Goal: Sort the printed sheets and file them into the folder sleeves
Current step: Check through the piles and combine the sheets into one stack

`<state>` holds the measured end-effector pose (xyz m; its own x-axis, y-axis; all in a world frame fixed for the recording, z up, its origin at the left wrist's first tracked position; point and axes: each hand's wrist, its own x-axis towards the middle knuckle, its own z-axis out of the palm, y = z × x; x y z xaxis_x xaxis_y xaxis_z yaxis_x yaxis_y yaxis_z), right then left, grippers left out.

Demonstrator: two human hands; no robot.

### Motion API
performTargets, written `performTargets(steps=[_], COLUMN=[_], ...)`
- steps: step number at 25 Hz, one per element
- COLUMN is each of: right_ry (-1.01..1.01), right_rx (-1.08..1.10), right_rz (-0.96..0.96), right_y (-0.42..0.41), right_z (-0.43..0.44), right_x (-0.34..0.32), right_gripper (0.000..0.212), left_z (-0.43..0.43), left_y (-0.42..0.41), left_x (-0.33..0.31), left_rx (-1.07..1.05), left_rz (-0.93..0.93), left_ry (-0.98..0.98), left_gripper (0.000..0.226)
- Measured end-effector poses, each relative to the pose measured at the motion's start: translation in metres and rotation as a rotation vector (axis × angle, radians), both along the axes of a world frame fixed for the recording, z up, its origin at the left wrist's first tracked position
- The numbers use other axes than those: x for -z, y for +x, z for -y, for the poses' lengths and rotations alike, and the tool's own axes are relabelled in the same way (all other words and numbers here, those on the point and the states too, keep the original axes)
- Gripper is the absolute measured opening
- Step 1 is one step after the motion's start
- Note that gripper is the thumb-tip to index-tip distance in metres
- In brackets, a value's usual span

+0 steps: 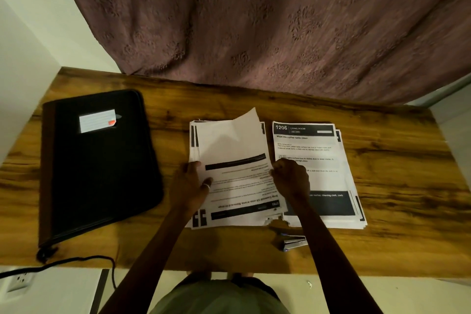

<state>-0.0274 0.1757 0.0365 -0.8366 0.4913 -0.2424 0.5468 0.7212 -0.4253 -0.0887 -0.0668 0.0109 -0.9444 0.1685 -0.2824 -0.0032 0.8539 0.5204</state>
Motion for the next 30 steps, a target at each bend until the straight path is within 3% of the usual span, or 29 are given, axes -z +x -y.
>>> performTargets(steps=[4, 8, 11, 13, 16, 19, 23, 27, 30], right_ry=[0.053, 0.158, 0.23, 0.199, 0.346, 0.172, 0.021, -0.099, -0.133], right_rx=[-0.342, -0.667, -0.806, -0.838, -0.648, -0.168, -0.151, -0.002, 0.059], right_rz=[-0.185, -0.274, -0.205, -0.18, -0.366, -0.48, 0.111, 0.183, 0.153], right_y=[-0.011, -0.038, -0.054, -0.062, -0.061, -0.045, 0.002, 0.025, 0.021], right_z=[-0.002, -0.004, 0.002, 0.008, 0.01, -0.002, 0.001, 0.013, 0.004], right_x=[-0.029, -0.076, -0.107, -0.12, -0.11, -0.067, 0.002, 0.034, 0.028], right_gripper=[0.015, 0.013, 0.016, 0.017, 0.024, 0.027, 0.03, 0.054, 0.031], left_z=[-0.004, -0.022, -0.031, -0.03, -0.012, 0.028, 0.064, 0.075, 0.073], left_y=[-0.007, -0.022, -0.028, -0.026, -0.031, -0.042, -0.043, -0.044, -0.043], left_x=[-0.027, -0.07, -0.094, -0.099, -0.095, -0.081, -0.072, -0.076, -0.077], left_rx=[0.171, 0.456, 0.569, 0.56, 0.396, 0.013, -0.417, -0.593, -0.574], left_rz=[-0.377, -0.658, -0.638, -0.555, -0.391, -0.237, -0.296, -0.305, -0.297], left_ry=[0.085, 0.006, -0.15, -0.157, -0.145, 0.001, 0.134, 0.177, 0.207], left_gripper=[0.048, 0.069, 0.082, 0.061, 0.031, 0.033, 0.03, 0.029, 0.03])
